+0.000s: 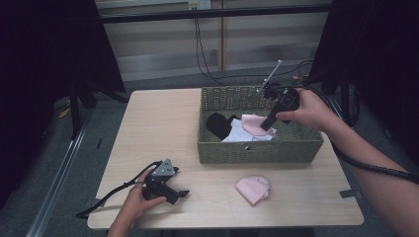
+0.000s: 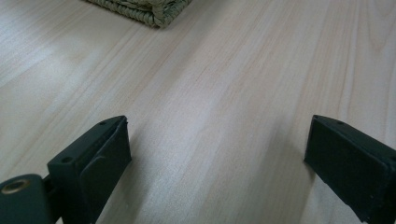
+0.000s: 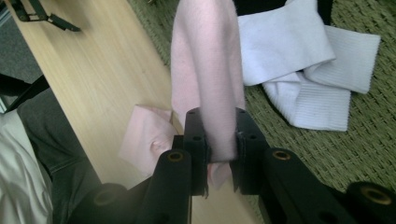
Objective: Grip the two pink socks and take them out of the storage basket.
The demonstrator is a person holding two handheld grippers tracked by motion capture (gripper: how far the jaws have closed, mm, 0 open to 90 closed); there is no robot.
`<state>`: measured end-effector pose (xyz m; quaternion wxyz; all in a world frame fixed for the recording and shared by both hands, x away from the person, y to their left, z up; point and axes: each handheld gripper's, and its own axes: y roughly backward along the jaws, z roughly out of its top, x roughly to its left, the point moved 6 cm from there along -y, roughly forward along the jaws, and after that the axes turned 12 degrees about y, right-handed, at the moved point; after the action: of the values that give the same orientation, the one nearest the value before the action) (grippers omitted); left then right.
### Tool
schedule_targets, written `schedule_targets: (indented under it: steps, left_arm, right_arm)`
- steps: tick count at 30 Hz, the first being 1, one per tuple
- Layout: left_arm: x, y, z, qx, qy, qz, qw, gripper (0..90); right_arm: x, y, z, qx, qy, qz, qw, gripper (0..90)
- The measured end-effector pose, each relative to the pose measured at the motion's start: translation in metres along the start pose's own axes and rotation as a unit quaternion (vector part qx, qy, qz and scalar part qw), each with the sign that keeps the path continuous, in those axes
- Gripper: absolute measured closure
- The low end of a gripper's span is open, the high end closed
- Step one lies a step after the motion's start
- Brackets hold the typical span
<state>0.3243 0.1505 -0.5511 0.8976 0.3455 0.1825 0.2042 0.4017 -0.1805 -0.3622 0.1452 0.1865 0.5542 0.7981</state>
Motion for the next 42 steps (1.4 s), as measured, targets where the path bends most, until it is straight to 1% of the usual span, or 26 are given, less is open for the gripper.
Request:
schedule_targets:
  steps: [2, 3, 5, 8, 10, 11, 12, 14, 17, 18, 19, 21, 22, 23, 25, 27, 28, 30, 31, 33, 34, 35, 36, 38, 39, 42]
  left_arm:
    - [0.0, 0.0, 0.0, 0.001, -0.002, 0.0, 1.0, 6.3]
    - [0.0, 0.0, 0.0, 0.001, -0.001, 0.0, 1.0, 6.3]
    - [0.0, 0.0, 0.0, 0.0, 0.0, 0.0, 1.0, 6.3]
    - [0.0, 0.0, 0.0, 0.001, -0.002, 0.001, 1.0, 6.3]
    - [0.0, 0.0, 0.0, 0.001, -0.002, 0.0, 1.0, 6.3]
    - [0.0, 0.0, 0.0, 0.001, -0.002, 0.0, 1.0, 6.3]
    - [0.0, 0.0, 0.0, 0.002, -0.002, 0.001, 1.0, 6.3]
    - [0.0, 0.0, 0.0, 0.0, -0.001, 0.0, 1.0, 6.3]
    - [0.0, 0.0, 0.0, 0.001, -0.001, 0.0, 1.0, 6.3]
    - [0.0, 0.0, 0.0, 0.001, -0.001, 0.0, 1.0, 6.3]
    - [0.0, 0.0, 0.0, 0.001, -0.002, 0.001, 1.0, 6.3]
    - [0.0, 0.0, 0.0, -0.001, 0.0, 0.0, 1.0, 6.3]
    - [0.0, 0.0, 0.0, -0.001, 0.0, 0.0, 1.0, 6.3]
    - [0.0, 0.0, 0.0, -0.001, 0.0, 0.0, 1.0, 6.3]
    - [0.0, 0.0, 0.0, 0.0, -0.002, 0.001, 1.0, 6.3]
    - [0.0, 0.0, 0.0, -0.002, 0.0, 0.0, 1.0, 6.3]
    - [0.0, 0.0, 0.0, -0.002, 0.0, 0.0, 1.0, 6.2]
    - [0.0, 0.0, 0.0, -0.002, 0.0, 0.0, 1.0, 6.3]
    - [0.0, 0.0, 0.0, 0.0, -0.002, 0.001, 1.0, 6.3]
    - [0.0, 0.0, 0.0, -0.001, 0.0, 0.001, 1.0, 6.2]
    - [0.0, 0.0, 0.0, 0.0, -0.002, 0.001, 1.0, 6.3]
    - [0.0, 0.0, 0.0, 0.0, -0.002, 0.001, 1.0, 6.2]
    - [0.0, 0.0, 0.0, 0.0, -0.001, 0.001, 1.0, 6.3]
    - [0.0, 0.0, 0.0, -0.001, 0.001, 0.001, 1.0, 6.3]
    - [0.0, 0.0, 0.0, 0.0, -0.001, 0.001, 1.0, 6.2]
    - [0.0, 0.0, 0.0, -0.001, -0.001, 0.0, 1.0, 6.3]
  right_arm:
    - [0.001, 0.001, -0.001, 0.003, 0.005, 0.0, 1.0, 78.3]
    - [0.004, 0.001, -0.001, 0.003, 0.005, 0.002, 1.0, 78.3]
    - [0.011, 0.002, -0.001, 0.005, 0.015, 0.005, 0.9999, 78.3]
    - [0.015, 0.003, -0.001, 0.004, 0.02, 0.005, 0.9998, 78.2]
    - [0.022, 0.004, -0.001, 0.005, 0.029, 0.005, 0.9995, 78.1]
    - [0.024, 0.004, -0.001, 0.003, 0.035, 0.006, 0.9994, 78.2]
    - [0.024, 0.004, -0.001, 0.003, 0.035, 0.006, 0.9994, 78.2]
    - [0.031, 0.002, -0.002, 0.006, 0.043, 0.007, 0.999, 78.1]
    - [0.035, 0.001, -0.002, 0.005, 0.045, 0.013, 0.9989, 78.1]
    - [0.039, -0.001, -0.003, 0.004, 0.051, 0.01, 0.9986, 78.1]
    - [0.039, -0.001, -0.003, 0.004, 0.051, 0.01, 0.9986, 78.1]
    - [0.046, -0.002, -0.003, 0.001, 0.057, 0.016, 0.9982, 78.0]
    - [0.046, -0.002, -0.003, 0.001, 0.057, 0.016, 0.9982, 78.0]
    - [0.05, -0.004, -0.003, -0.004, 0.062, 0.018, 0.9979, 78.0]
    - [0.052, -0.005, -0.003, -0.002, 0.063, 0.019, 0.9979, 77.9]
    - [0.058, -0.008, -0.004, -0.001, 0.066, 0.023, 0.9976, 77.9]
    - [0.059, -0.009, -0.004, -0.002, 0.074, 0.024, 0.997, 77.9]
    - [0.063, -0.012, -0.005, -0.002, 0.078, 0.029, 0.9966, 77.9]
    - [0.065, -0.013, -0.005, -0.003, 0.075, 0.031, 0.9967, 77.9]
    - [0.066, -0.014, -0.005, -0.002, 0.08, 0.031, 0.9963, 77.9]
    - [0.069, -0.017, -0.005, 0.001, 0.084, 0.035, 0.9959, 77.9]
    - [0.071, -0.019, -0.005, 0.001, 0.08, 0.036, 0.9962, 78.0]
    - [0.072, -0.021, -0.005, 0.002, 0.089, 0.038, 0.9953, 77.9]
    - [0.074, -0.023, -0.005, 0.002, 0.087, 0.041, 0.9953, 77.9]
    - [0.075, -0.025, -0.005, 0.0, 0.092, 0.041, 0.9949, 77.9]
    - [0.078, -0.031, -0.005, 0.001, 0.089, 0.048, 0.9949, 77.8]
